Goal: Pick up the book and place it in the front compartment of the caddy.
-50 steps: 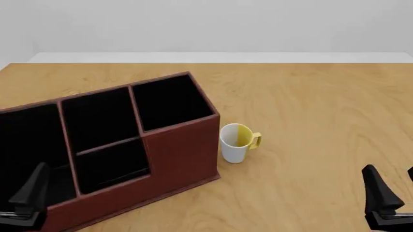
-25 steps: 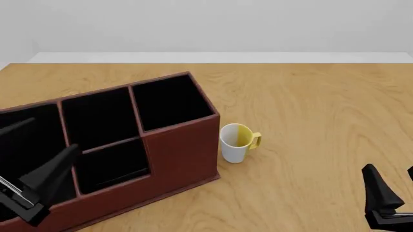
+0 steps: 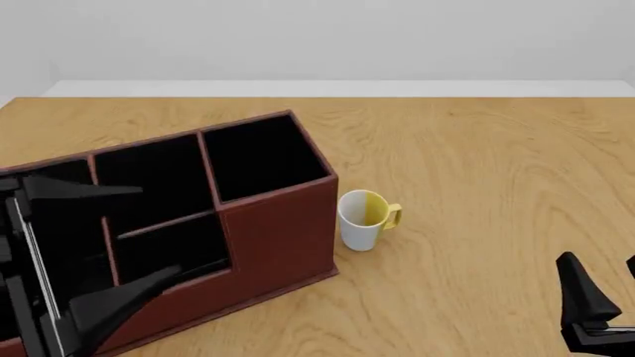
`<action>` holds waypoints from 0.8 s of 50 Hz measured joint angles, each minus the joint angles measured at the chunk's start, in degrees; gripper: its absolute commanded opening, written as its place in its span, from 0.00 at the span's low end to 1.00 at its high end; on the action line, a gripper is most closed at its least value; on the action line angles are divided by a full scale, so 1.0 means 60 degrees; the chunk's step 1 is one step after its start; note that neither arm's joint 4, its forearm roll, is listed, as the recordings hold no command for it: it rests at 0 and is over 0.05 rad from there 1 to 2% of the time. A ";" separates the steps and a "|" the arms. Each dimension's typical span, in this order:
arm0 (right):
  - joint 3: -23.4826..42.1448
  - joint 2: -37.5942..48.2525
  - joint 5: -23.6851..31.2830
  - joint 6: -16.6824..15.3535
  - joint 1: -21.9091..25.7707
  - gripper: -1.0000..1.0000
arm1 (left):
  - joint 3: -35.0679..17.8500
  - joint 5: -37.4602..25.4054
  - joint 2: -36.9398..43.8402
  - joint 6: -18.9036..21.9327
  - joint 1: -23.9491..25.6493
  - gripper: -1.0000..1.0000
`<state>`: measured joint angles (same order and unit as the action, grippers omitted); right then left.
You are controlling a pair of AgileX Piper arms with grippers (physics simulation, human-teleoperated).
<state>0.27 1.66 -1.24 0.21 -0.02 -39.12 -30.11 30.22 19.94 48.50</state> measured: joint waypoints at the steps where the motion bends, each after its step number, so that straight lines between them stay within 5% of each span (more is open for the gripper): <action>1: -0.0001 0.0001 -0.0002 -0.0001 0.0000 1.00 | -0.0075 -0.0143 0.0051 0.0044 0.0138 1.00; 40: 0.0003 -0.0020 0.0021 0.0005 -0.0001 1.00 | -0.1375 -0.3612 0.1361 0.0334 0.2586 1.00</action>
<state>0.29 1.54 -1.11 0.24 -0.02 -47.37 -51.79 38.39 21.95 64.01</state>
